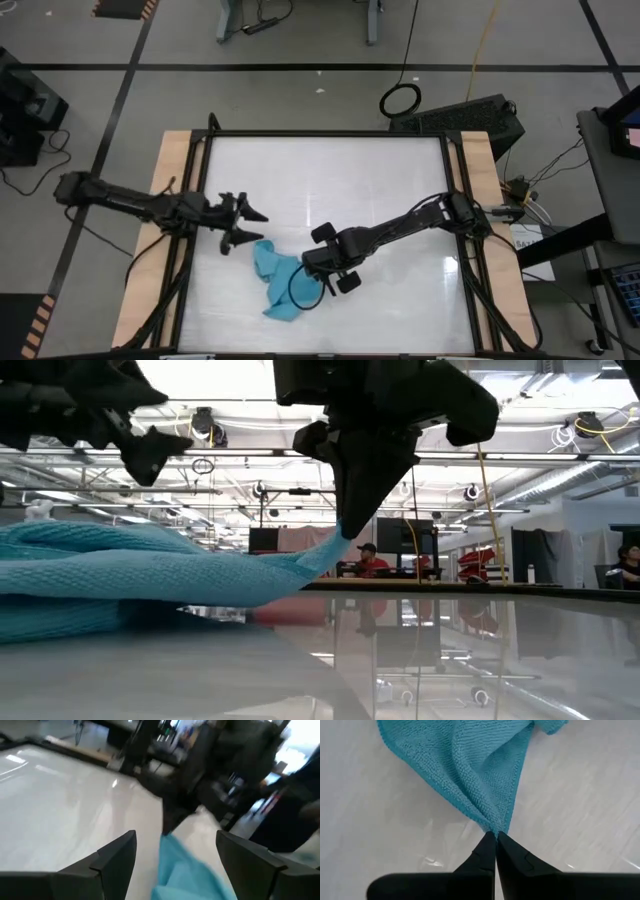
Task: Roll towel
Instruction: Fold the blue microfiber towel
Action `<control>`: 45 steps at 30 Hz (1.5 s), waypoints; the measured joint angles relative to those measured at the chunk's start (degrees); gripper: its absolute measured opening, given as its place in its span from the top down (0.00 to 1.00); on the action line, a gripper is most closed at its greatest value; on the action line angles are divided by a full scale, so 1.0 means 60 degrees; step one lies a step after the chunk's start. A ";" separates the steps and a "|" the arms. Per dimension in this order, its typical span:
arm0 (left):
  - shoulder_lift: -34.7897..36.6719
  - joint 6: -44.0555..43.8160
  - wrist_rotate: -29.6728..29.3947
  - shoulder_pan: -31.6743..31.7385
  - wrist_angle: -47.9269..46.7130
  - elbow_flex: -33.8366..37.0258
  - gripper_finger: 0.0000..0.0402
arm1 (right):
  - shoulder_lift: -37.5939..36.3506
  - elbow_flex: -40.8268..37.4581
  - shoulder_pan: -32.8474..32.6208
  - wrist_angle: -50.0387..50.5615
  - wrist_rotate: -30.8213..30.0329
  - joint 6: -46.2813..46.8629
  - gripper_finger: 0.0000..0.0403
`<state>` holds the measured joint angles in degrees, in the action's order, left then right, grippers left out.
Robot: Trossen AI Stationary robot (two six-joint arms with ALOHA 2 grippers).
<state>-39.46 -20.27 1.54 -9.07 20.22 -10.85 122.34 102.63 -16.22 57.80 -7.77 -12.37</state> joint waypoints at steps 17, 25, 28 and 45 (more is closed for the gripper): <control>-0.5550 -0.1500 -0.0261 -0.4040 -0.4463 -0.4288 0.31 | 0.0000 0.0004 0.0131 0.0193 0.0031 0.0193 1.00; -0.6909 -0.3261 -0.1299 -0.5573 -0.4090 -0.4914 0.31 | 0.0000 0.0004 0.0148 0.0179 0.0027 0.0134 1.00; -0.7694 -0.3706 -0.1369 -0.5729 -0.3517 -0.4914 0.31 | 0.0000 0.0004 0.0148 0.0174 0.0026 0.0134 1.00; -0.9818 -0.4074 -0.1730 -0.5773 -0.2803 -0.5570 0.52 | 0.0000 0.0004 0.0148 0.0118 0.0033 0.0163 1.00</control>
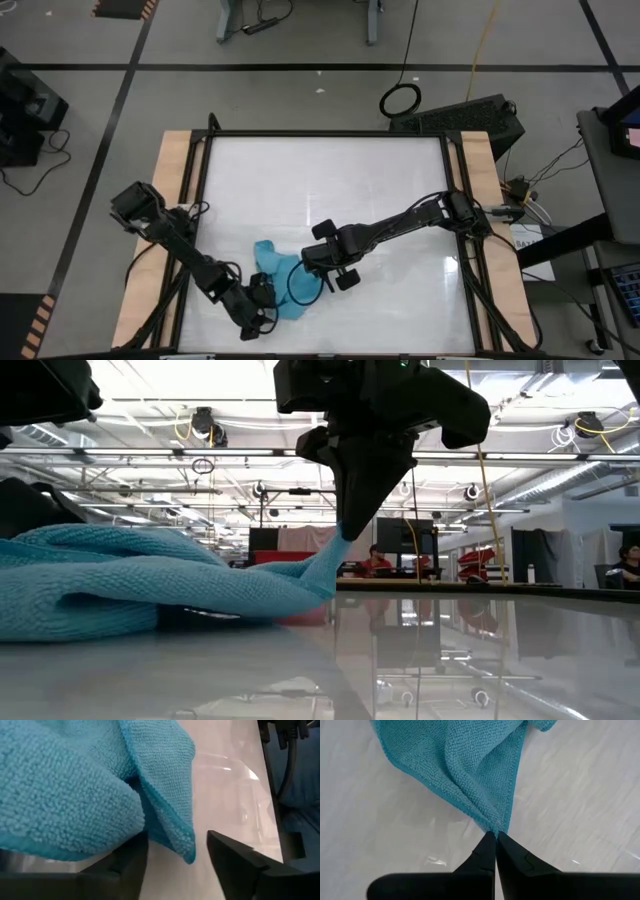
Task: Roll towel
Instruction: Fold the blue microfiber towel
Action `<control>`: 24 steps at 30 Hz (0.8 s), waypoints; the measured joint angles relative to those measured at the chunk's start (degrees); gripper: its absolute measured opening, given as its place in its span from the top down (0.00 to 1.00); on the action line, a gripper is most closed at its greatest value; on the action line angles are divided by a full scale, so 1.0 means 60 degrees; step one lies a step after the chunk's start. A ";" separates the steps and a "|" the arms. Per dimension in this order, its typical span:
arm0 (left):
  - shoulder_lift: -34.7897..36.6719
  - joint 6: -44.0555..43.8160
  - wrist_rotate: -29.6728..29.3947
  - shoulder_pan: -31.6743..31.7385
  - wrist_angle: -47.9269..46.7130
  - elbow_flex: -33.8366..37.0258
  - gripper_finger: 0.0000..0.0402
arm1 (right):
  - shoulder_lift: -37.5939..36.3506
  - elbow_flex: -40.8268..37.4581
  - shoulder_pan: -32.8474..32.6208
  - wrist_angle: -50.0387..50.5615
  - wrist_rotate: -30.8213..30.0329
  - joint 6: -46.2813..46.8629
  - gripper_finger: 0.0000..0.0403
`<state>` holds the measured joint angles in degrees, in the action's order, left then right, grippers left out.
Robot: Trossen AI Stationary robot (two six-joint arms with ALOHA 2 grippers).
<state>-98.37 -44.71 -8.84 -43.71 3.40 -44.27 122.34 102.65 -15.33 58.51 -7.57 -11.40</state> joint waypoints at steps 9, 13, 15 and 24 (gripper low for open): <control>0.0033 -0.0255 -0.0033 -0.0050 -0.0288 -0.0015 0.62 | 0.0000 0.0000 0.0000 0.0001 0.0018 0.0004 1.00; 0.0089 -0.0301 0.0056 -0.0050 -0.0372 -0.0032 0.62 | 0.0000 0.0000 0.0000 0.0009 0.0025 0.0004 1.00; 0.0106 -0.0253 0.0145 -0.0054 -0.0535 -0.0169 0.62 | 0.0000 0.0000 0.0000 0.0033 0.0025 0.0004 1.00; 0.0120 -0.0032 -0.0170 -0.0072 -0.0641 -0.0593 0.62 | 0.0004 0.0000 0.0000 0.0092 0.0029 0.0044 1.00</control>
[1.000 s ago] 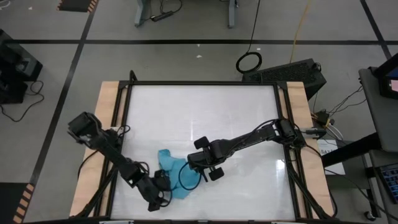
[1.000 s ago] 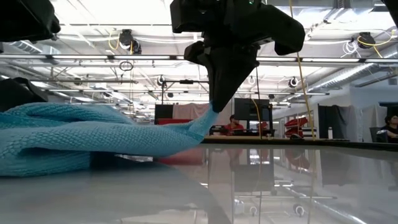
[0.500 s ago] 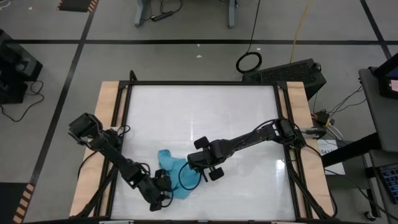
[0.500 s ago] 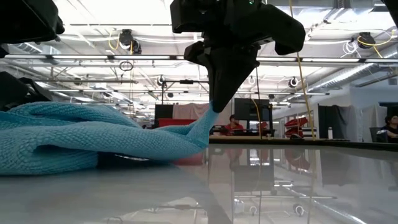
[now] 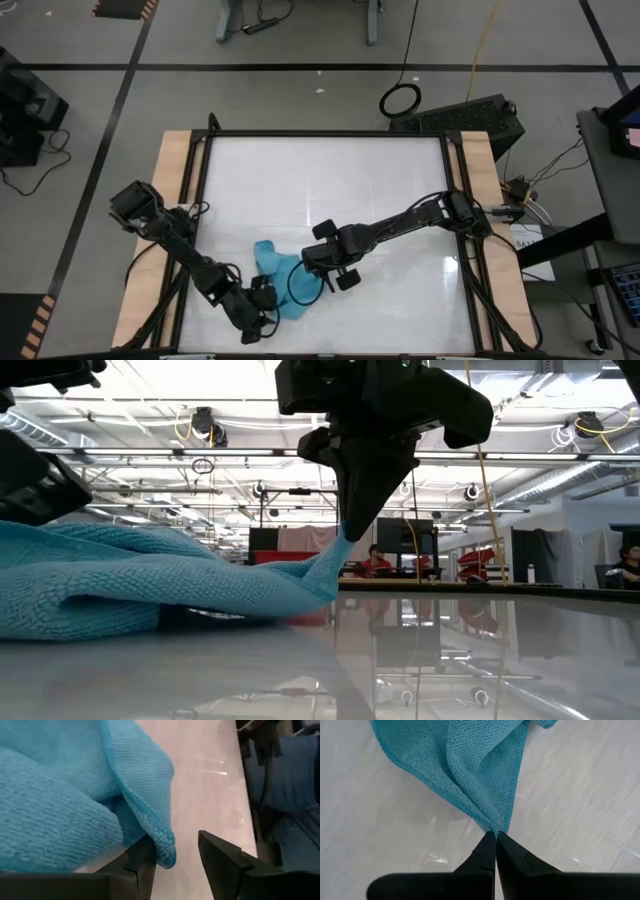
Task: Roll towel
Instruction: Fold the blue microfiber towel
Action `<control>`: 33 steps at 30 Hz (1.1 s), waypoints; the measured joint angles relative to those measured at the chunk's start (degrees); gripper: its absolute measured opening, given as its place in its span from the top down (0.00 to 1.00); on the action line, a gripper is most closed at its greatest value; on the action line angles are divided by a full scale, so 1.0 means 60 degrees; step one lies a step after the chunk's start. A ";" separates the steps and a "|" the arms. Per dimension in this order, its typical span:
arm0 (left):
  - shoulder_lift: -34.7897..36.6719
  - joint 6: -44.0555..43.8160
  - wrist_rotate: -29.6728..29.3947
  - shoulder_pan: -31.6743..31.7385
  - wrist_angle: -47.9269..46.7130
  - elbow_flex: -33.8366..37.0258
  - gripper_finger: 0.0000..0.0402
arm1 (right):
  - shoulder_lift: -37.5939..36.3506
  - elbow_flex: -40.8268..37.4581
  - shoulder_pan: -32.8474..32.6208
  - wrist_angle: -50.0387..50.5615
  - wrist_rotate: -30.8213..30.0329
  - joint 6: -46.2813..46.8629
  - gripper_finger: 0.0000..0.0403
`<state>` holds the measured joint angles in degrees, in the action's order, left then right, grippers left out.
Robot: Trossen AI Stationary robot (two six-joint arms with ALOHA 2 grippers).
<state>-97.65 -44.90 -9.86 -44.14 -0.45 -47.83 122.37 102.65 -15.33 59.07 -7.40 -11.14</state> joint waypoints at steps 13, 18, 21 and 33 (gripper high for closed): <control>-0.0047 -0.0456 -0.0573 -0.0007 -0.0860 0.0006 0.79 | 0.0000 0.0000 -0.0018 0.0103 0.0000 0.0098 1.00; -0.0027 -0.0312 -0.0673 -0.0028 -0.0878 0.0006 0.97 | 0.0000 0.0000 -0.0018 0.0198 -0.0017 0.0102 1.00; 0.0120 -0.0072 -0.1159 -0.0040 -0.1186 -0.0130 0.98 | -0.0016 0.0000 -0.0029 0.0426 -0.0279 0.0113 1.00; 0.1179 0.1837 -0.4338 0.0054 -0.7604 -0.3961 0.99 | -0.2158 -0.0004 -0.0235 0.1279 -0.1344 0.0976 1.00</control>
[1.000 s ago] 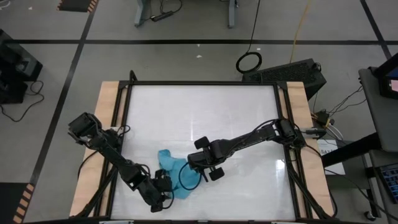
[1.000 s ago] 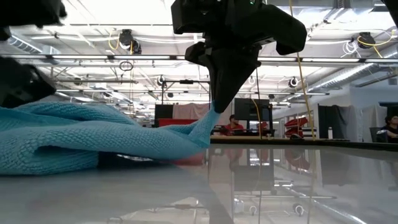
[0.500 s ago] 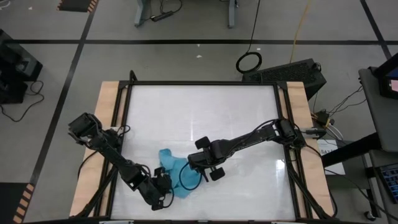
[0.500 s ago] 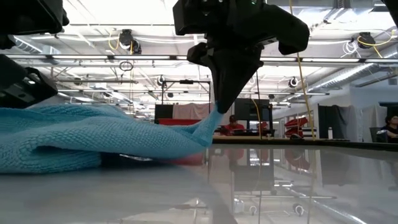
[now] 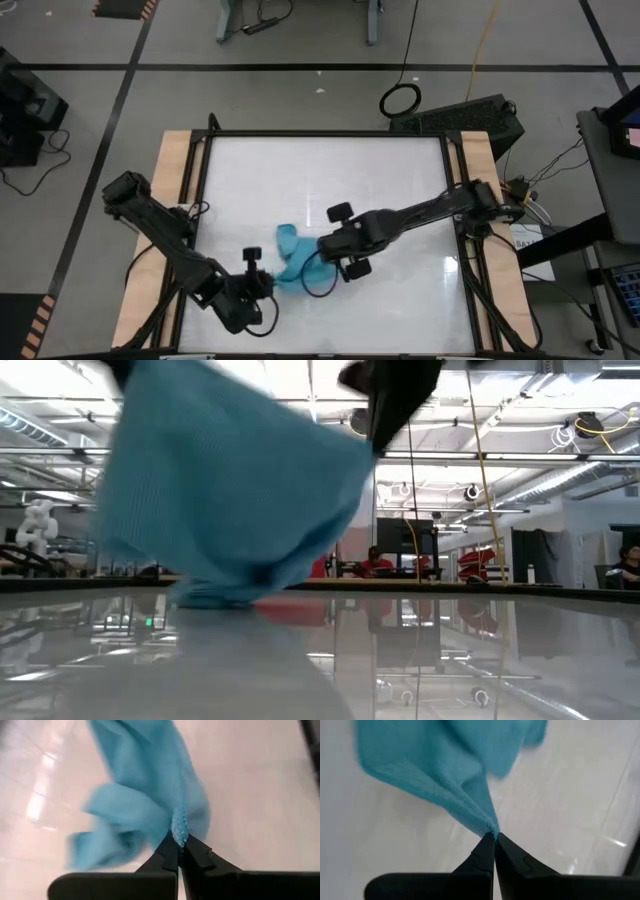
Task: Roll towel
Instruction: Fold the blue microfiber towel
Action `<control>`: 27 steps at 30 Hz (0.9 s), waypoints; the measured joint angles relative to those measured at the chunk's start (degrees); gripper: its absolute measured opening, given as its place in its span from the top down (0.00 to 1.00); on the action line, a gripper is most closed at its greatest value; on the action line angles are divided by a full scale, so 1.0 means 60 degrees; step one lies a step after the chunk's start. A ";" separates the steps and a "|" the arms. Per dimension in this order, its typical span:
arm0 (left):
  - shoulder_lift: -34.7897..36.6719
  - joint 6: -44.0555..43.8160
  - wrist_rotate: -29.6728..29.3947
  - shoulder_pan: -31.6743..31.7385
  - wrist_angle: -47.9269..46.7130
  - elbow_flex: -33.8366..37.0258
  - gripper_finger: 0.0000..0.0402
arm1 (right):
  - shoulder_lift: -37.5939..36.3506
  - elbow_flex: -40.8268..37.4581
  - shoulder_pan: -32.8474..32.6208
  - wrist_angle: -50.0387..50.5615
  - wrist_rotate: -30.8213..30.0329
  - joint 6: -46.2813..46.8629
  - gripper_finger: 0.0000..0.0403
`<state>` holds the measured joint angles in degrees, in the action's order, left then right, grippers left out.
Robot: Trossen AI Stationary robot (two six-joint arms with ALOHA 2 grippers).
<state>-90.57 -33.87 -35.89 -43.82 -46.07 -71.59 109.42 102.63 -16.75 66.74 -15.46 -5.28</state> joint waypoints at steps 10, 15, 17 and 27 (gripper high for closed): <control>0.0023 0.2569 -0.2484 -0.0403 -0.1481 -0.3141 0.99 | -0.3259 0.0000 -0.1082 -0.0177 0.0852 0.0916 1.00; 0.0023 0.3872 -0.3800 -0.0796 -0.1342 -0.3878 0.99 | -0.4157 0.0000 -0.2071 -0.0498 0.1379 0.1045 1.00; 0.0023 0.4619 -0.4317 -0.0914 -0.0894 -0.3932 0.99 | -0.4383 0.0000 -0.2524 -0.0772 0.1439 0.0875 1.00; 0.0016 0.6586 -0.5707 -0.0523 -0.0116 -0.3934 1.00 | -0.4592 0.0000 -0.3605 -0.0127 -0.2177 0.1166 1.00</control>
<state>-90.48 5.64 -70.14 -46.95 -46.77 -95.20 81.87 102.63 -38.38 65.98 -28.52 1.72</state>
